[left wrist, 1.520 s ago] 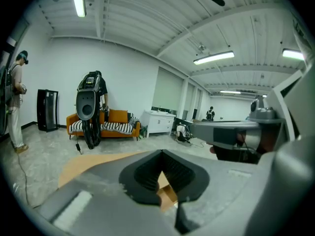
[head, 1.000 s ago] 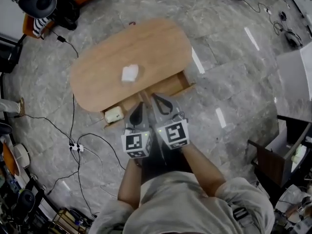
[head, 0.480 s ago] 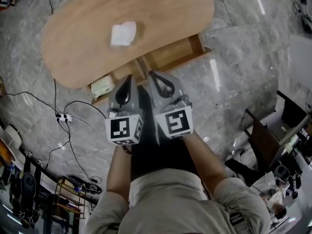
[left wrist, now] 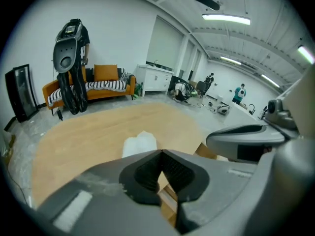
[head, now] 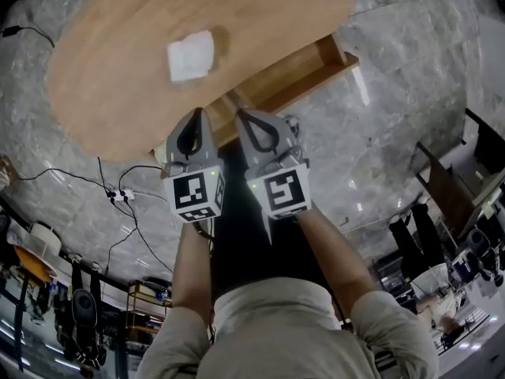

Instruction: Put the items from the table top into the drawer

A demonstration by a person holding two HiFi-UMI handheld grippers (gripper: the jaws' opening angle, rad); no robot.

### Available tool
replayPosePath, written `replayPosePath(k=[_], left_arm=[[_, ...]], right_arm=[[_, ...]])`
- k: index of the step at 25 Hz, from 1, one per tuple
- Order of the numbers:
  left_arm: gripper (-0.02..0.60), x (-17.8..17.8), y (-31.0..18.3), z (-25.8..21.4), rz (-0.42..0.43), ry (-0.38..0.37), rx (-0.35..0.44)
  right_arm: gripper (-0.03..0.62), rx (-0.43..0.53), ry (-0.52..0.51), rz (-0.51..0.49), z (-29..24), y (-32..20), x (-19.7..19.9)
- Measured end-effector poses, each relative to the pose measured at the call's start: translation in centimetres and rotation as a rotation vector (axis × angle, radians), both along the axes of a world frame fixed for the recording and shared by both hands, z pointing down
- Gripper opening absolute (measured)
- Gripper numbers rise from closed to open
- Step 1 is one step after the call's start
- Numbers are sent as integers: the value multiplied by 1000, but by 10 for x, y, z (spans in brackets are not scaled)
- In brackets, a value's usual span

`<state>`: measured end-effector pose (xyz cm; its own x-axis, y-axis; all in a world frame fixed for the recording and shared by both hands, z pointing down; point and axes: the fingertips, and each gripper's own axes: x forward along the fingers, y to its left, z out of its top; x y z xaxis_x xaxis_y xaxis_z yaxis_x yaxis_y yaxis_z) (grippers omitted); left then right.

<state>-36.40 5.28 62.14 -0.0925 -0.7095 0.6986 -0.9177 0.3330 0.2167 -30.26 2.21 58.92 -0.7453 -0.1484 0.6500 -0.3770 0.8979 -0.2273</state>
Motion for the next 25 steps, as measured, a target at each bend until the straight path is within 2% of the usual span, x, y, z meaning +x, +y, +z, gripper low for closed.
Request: replayPosePath(k=[7,12,17,19,24,25], left_arm=[[20,-26,-5,46,67,-59,-163],[26,-38,-8,82,171,-113,-314],[190,-42,-5,101,224,-120,-413],[204,-40,-1,112,243,-116,-445],[201,-40,-8,137,276,-176,-491],[168,-38,-10,140,288,-189,-497]], right_arm=[[8,-67,-2,70,21,-1,-4],[8,-62,-20,113,32,-10,3],[8,-66,-18,145,33,-16,10],[8,-54,-26,156,31,-19,13],[8,-53,-21,167,41,-28,29],[8,-51,-22,170,43,-30,33]])
